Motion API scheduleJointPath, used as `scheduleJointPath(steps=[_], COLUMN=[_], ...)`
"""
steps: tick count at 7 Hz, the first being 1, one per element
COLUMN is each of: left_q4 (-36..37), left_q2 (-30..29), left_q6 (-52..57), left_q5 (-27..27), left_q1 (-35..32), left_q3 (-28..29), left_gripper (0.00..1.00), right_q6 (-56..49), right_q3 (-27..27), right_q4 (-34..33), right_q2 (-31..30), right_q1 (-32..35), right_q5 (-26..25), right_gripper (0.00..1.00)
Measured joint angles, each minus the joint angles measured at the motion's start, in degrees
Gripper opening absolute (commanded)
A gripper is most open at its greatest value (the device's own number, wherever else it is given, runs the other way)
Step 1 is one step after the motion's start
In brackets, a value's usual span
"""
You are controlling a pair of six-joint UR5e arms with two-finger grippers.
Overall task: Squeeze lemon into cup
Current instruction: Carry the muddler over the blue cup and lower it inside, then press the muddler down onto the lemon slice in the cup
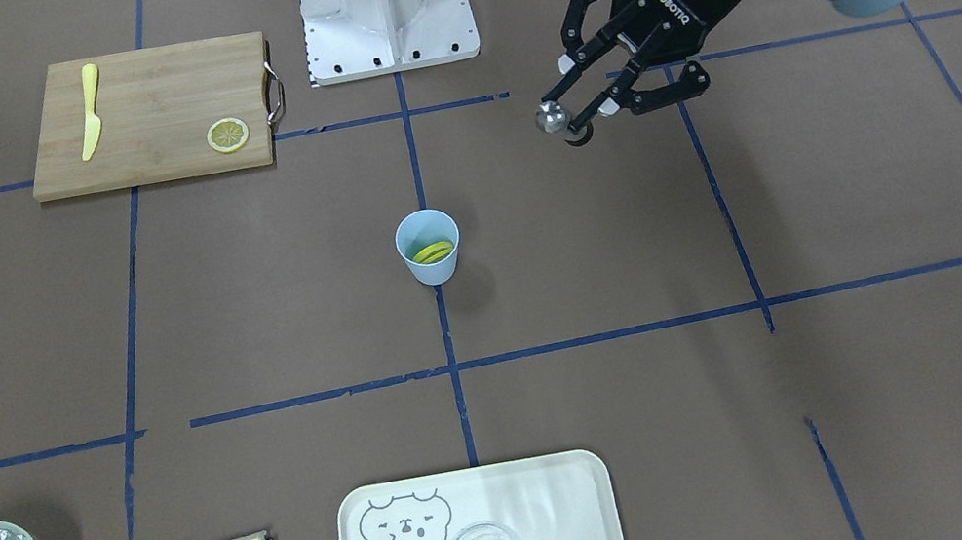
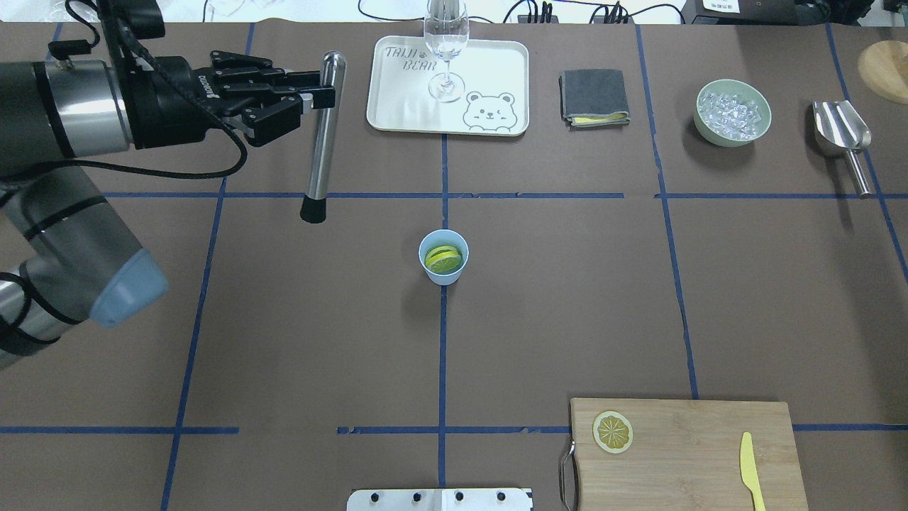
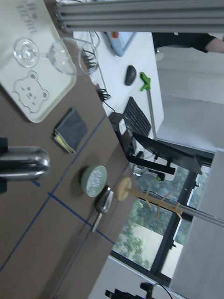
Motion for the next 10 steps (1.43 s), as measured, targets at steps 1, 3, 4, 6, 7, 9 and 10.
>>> scheduleJointPath(steps=[1,3,4,6,7,9,10], left_q4=[-7.4,-15.7,-19.2,-29.0,-31.0,-31.9,-31.8], left_q2=[-2.2,-7.1,-7.9,-8.6,-9.0,-9.7,-9.9], left_q6=[0.2,4.1,7.5,12.9,14.7,15.7,15.8], left_q5=[7.1,19.5,21.9,25.1,26.2,29.2,30.5], left_q1=[4.3,11.6,12.9,14.6,15.6,18.1,18.9], left_q3=[3.3,8.6,10.6,17.9,20.2,23.4,24.6], left_gripper=[0.00,0.00,0.00,0.00,0.00,0.00,0.00], right_q6=[0.0,-0.1,-0.1,-0.1,-0.1,-0.1,-0.1], right_q3=[0.0,-0.1,-0.1,-0.1,-0.1,-0.3,-0.4], right_q4=[0.0,0.0,0.0,-0.1,-0.1,-0.1,-0.1], right_q2=[0.0,-0.1,-0.1,-0.1,-0.1,-0.1,0.0], right_q1=[0.2,0.7,0.8,1.0,1.1,1.2,1.3], right_q5=[-0.1,-0.2,-0.3,-0.3,-0.3,-0.4,-0.4], right_gripper=[1.00,1.00,1.00,1.00,1.00,1.00,1.00])
